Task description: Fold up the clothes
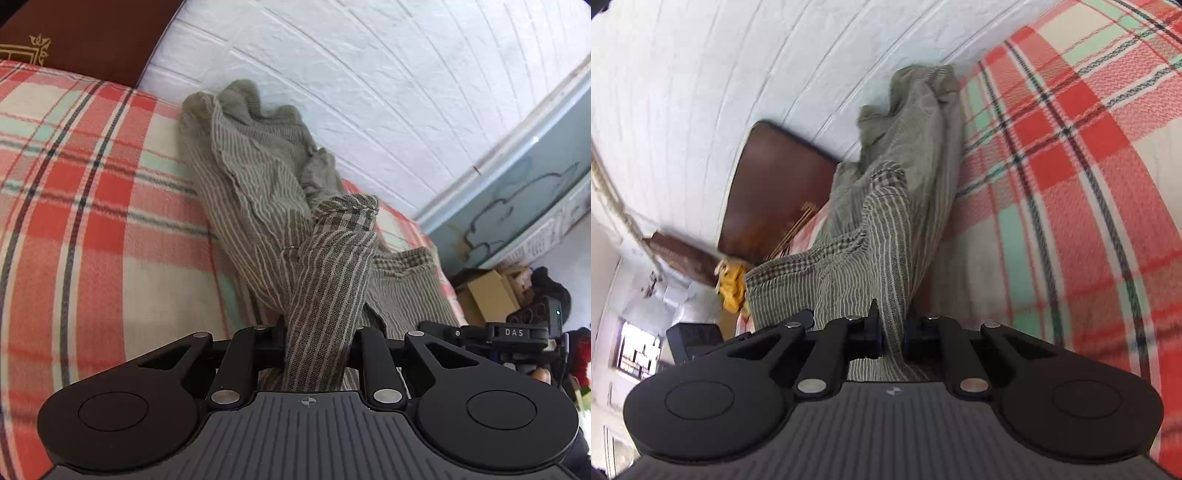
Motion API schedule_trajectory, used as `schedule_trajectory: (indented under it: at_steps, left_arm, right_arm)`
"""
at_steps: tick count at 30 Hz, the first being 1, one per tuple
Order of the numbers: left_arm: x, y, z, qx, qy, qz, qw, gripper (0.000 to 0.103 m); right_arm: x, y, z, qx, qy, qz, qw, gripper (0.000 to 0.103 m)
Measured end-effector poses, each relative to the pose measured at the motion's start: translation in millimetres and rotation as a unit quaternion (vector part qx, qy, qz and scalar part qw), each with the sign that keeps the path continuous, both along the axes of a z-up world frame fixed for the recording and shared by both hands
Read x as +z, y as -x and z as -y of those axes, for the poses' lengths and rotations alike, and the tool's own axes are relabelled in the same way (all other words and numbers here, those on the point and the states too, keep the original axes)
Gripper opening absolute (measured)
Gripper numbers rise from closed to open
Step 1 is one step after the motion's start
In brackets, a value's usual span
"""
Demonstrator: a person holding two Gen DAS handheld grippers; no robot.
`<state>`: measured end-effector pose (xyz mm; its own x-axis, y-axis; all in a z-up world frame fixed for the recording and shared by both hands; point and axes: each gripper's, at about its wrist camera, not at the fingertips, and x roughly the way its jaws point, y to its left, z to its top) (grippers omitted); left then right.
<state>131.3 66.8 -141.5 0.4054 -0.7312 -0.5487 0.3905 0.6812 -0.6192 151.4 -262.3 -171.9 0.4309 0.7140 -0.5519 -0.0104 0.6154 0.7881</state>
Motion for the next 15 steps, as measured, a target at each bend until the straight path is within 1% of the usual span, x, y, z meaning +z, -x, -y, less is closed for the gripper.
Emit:
schedule_trajectory:
  at_steps: [2, 4, 7, 8, 9, 10, 11, 13, 14, 15]
  left_arm:
    - [0, 24, -8, -0.006, 0.007, -0.023, 0.9997, 0.015]
    - [-5, 52, -15, -0.014, 0.011, -0.047, 0.9987, 0.015]
    - [-22, 97, -22, -0.028, 0.008, -0.071, 0.997, 0.016]
    - [-30, 108, -23, -0.031, 0.003, -0.079, 0.9964, 0.018]
    - [-40, 116, -23, -0.029, -0.006, -0.086, 0.9958, 0.022]
    - [-50, 121, -23, -0.023, -0.018, -0.091, 0.9954, 0.025]
    - [-58, 125, -25, -0.016, -0.017, -0.094, 0.9953, 0.029]
    - [-59, 125, -32, 0.0, 0.0, -0.097, 0.9953, 0.035]
    - [-54, 125, -35, 0.008, -0.002, -0.091, 0.9958, 0.051]
    - [-49, 125, -39, 0.016, -0.004, -0.085, 0.9962, 0.053]
  right_arm:
    - [4, 19, 1, 0.009, -0.001, -0.012, 1.0, 0.011]
    - [7, 39, 1, 0.018, -0.003, -0.025, 1.0, 0.011]
    - [13, 68, 2, 0.031, -0.005, -0.043, 0.999, 0.011]
    - [15, 78, 3, 0.036, -0.006, -0.049, 0.998, 0.012]
    - [16, 87, 3, 0.039, -0.006, -0.055, 0.998, 0.014]
    - [13, 90, 5, 0.032, -0.006, -0.055, 0.998, 0.016]
    - [11, 92, 6, 0.025, -0.006, -0.055, 0.998, 0.021]
    - [5, 98, 9, 0.011, -0.006, -0.056, 0.998, 0.025]
    - [3, 100, 10, 0.004, -0.005, -0.054, 0.998, 0.035]
    - [10, 101, 12, 0.003, 0.003, -0.04, 0.999, 0.046]
